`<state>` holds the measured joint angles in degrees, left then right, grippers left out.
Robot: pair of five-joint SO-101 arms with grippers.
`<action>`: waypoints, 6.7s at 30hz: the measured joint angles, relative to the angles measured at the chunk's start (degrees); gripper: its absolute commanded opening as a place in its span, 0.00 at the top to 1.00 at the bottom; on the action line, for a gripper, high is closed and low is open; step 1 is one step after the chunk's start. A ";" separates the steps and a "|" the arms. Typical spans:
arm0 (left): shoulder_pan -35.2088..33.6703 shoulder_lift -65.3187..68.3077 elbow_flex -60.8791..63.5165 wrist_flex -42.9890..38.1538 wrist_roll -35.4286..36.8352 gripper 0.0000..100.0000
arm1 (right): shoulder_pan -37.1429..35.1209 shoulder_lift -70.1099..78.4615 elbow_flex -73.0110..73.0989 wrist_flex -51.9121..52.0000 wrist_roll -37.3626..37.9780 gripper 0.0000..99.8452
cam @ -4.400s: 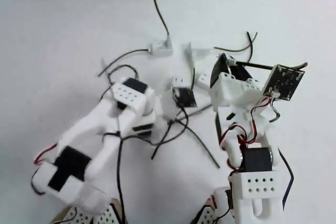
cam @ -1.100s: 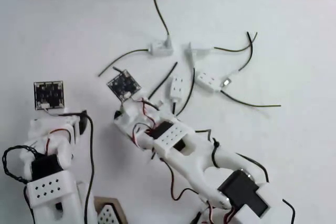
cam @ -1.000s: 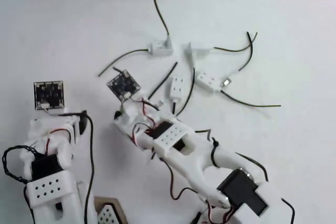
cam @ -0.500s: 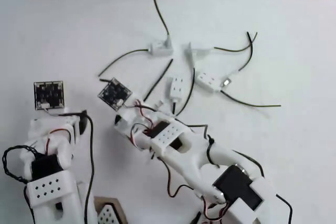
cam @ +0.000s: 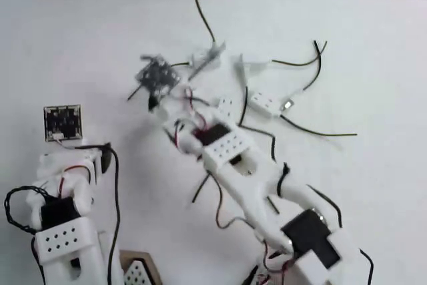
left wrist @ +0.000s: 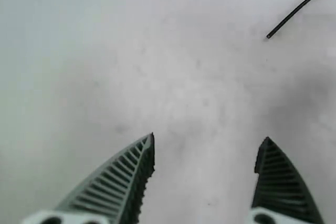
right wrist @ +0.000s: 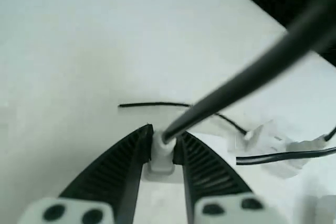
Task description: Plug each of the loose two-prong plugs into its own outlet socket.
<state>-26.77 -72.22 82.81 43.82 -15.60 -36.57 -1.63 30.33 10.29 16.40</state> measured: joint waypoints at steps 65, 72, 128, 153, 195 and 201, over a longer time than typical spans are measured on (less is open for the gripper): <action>0.00 0.00 0.09 0.00 0.00 0.69 | 35.08 -8.18 -2.99 43.08 -9.23 0.84; 0.00 0.00 0.09 0.00 0.00 0.69 | 35.16 -1.41 -5.01 42.37 -33.14 0.84; 0.00 0.00 0.09 0.00 0.00 0.69 | 34.73 23.56 -63.65 87.47 -21.98 0.98; 0.00 0.00 0.97 -0.09 -1.23 0.69 | -7.56 -2.73 -2.37 49.67 -17.76 0.98; 0.00 0.00 0.97 -0.09 -1.23 0.69 | -8.09 6.33 -6.33 60.13 -13.27 0.91; 0.00 0.00 1.05 -0.09 -1.23 0.69 | -8.09 6.33 -6.33 60.13 -13.27 0.96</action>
<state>-26.77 -72.22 83.87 43.74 -16.84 -44.66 4.70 24.00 70.42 3.12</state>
